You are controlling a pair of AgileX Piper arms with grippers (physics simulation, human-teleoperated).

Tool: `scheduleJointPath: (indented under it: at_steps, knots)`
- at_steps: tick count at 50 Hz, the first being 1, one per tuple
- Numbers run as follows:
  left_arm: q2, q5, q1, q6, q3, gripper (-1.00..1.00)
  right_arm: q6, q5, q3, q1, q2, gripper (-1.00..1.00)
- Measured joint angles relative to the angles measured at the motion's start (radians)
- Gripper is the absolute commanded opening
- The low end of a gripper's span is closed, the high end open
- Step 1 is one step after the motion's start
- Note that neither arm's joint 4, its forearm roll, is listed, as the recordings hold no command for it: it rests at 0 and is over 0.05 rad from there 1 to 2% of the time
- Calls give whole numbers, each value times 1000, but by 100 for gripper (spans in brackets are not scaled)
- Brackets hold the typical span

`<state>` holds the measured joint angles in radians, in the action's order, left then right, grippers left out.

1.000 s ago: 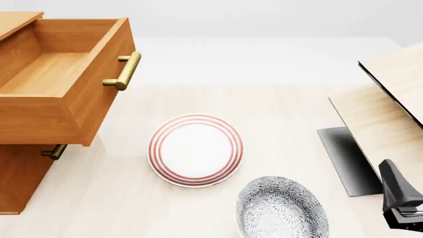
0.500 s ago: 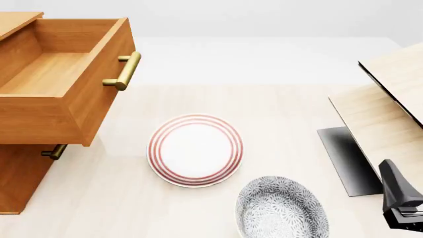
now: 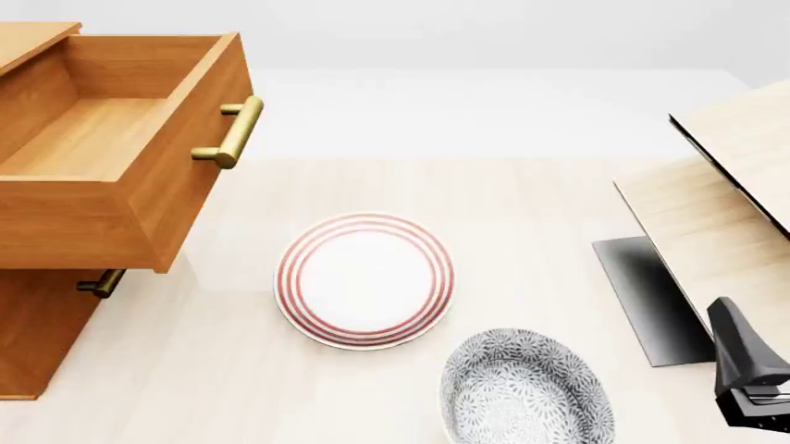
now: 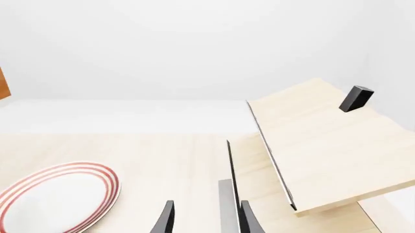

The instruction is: Close the top drawer of the cabinet.

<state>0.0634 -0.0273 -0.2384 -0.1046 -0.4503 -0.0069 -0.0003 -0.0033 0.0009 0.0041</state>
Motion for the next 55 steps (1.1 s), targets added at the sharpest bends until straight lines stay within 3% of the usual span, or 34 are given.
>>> scheduleJointPath:
  at_steps: [22,55]
  knots:
    - [195,99,-81,-25,-82,100,0,0,0,0,0,100]
    - [461,152,-222,-81,-230,100,0,0,0,0,0,100]
